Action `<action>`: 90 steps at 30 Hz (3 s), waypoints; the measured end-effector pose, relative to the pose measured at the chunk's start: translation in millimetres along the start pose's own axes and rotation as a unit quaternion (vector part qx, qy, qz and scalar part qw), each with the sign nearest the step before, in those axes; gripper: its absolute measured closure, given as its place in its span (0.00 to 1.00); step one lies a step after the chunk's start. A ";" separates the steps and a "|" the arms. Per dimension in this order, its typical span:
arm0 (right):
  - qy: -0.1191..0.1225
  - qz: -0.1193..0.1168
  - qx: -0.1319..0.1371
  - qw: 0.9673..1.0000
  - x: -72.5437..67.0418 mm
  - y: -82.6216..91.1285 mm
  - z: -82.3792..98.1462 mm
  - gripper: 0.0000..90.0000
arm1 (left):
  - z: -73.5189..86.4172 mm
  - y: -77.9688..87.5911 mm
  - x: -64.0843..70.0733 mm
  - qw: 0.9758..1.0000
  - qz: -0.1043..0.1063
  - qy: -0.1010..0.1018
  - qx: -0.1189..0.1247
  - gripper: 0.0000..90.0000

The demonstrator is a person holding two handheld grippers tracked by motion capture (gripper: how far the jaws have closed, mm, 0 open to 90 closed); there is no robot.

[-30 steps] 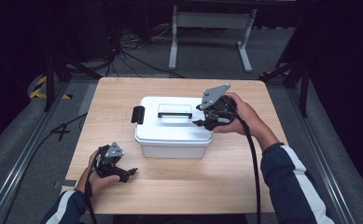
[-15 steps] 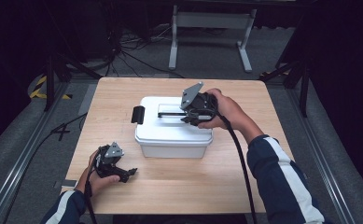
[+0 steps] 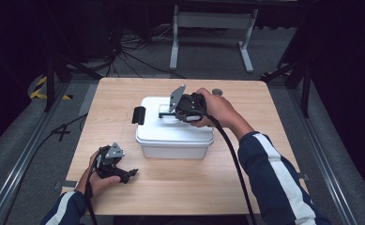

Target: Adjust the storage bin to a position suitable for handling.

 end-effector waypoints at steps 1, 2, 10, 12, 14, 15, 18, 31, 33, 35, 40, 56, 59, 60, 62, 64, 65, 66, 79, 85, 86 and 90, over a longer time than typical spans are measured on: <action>0.001 -0.001 0.001 1.000 0.1 -0.2 0.0 0.92 | 0.0 0.0 0.0 1.000 0.000 0.000 0.000 0.02; 0.001 -0.001 0.001 1.000 0.1 -0.2 0.0 0.92 | 0.0 0.0 0.0 1.000 0.000 0.000 0.000 0.02; 0.016 0.003 0.004 1.000 1.2 1.5 -0.3 0.93 | -0.1 -0.1 0.0 1.000 -0.001 0.000 0.001 0.02; 0.020 0.003 0.006 1.000 1.5 1.9 0.1 0.93 | -0.1 -0.1 0.1 1.000 0.000 0.000 0.001 0.02; 0.018 0.005 0.008 1.000 2.6 3.2 0.7 0.93 | -0.1 -0.1 0.0 1.000 0.000 0.000 0.001 0.02; 0.019 0.006 0.009 1.000 3.4 4.5 1.0 0.93 | -0.1 -0.1 0.0 1.000 0.000 0.000 0.001 0.02; 0.020 0.011 0.013 1.000 4.9 7.9 1.2 0.93 | -0.1 0.0 0.0 1.000 0.000 0.000 0.000 0.02; 0.011 0.036 0.032 0.999 14.1 34.2 11.0 0.93 | 0.0 0.4 0.0 1.000 0.001 0.000 -0.002 0.02; 0.005 0.041 0.037 0.998 14.9 37.5 14.0 0.93 | 0.0 0.4 0.0 1.000 0.001 0.000 -0.002 0.02; 0.002 0.042 0.039 0.998 15.4 40.6 17.5 0.93 | 0.0 0.4 0.0 1.000 0.001 0.000 -0.002 0.02; 0.000 0.046 0.045 0.998 16.4 46.8 25.4 0.93 | 0.0 0.4 0.0 1.000 0.001 0.000 -0.002 0.02; -0.033 0.063 0.046 0.996 20.9 69.7 67.0 0.93 | 0.1 0.2 0.0 1.000 0.001 0.000 0.000 0.02; -0.047 0.069 0.048 0.995 21.6 75.5 76.6 0.93 | 0.1 0.1 0.1 1.000 0.001 0.000 0.000 0.02; -0.049 0.071 0.049 0.995 22.0 77.0 79.2 0.93 | 0.1 0.2 0.0 1.000 0.000 0.000 0.000 0.02; -0.057 0.073 0.052 0.994 22.2 81.6 86.2 0.93 | 0.1 0.2 0.0 1.000 0.000 -0.001 0.000 0.02; -0.058 0.079 0.054 0.994 23.4 85.0 92.0 0.93 | 0.1 0.2 0.0 1.000 0.000 0.000 0.000 0.02; -0.062 0.081 0.054 0.993 23.5 87.3 96.0 0.93 | 0.1 0.2 0.0 1.000 0.000 -0.001 0.000 0.02; -0.065 0.084 0.053 0.993 23.6 89.8 100.2 0.93 | 0.1 0.2 0.0 1.000 0.000 0.000 0.000 0.02; -0.109 0.106 0.046 0.987 21.9 113.6 153.6 0.93 | 0.3 0.4 0.0 1.000 -0.001 0.000 0.001 0.02; -0.133 0.113 0.044 0.984 20.5 119.5 177.8 0.93 | 0.3 0.4 0.0 1.000 -0.001 0.000 0.001 0.02; -0.135 0.116 0.042 0.983 20.6 120.1 181.5 0.93 | 0.3 0.4 0.0 1.000 -0.001 0.000 0.001 0.02; -0.148 0.118 0.037 0.981 19.3 119.6 195.1 0.93 | 0.4 0.5 -0.2 1.000 -0.002 -0.001 0.000 0.02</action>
Point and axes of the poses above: each handheld gripper's, and its own axes: y roughly backward along the jaws, z roughly out of its underside, x roughly to its right, the point moved 5 cm from there along -y, roughly forward along the jaws, and after that the axes turned 4 degrees about y, right-handed, at the moved point
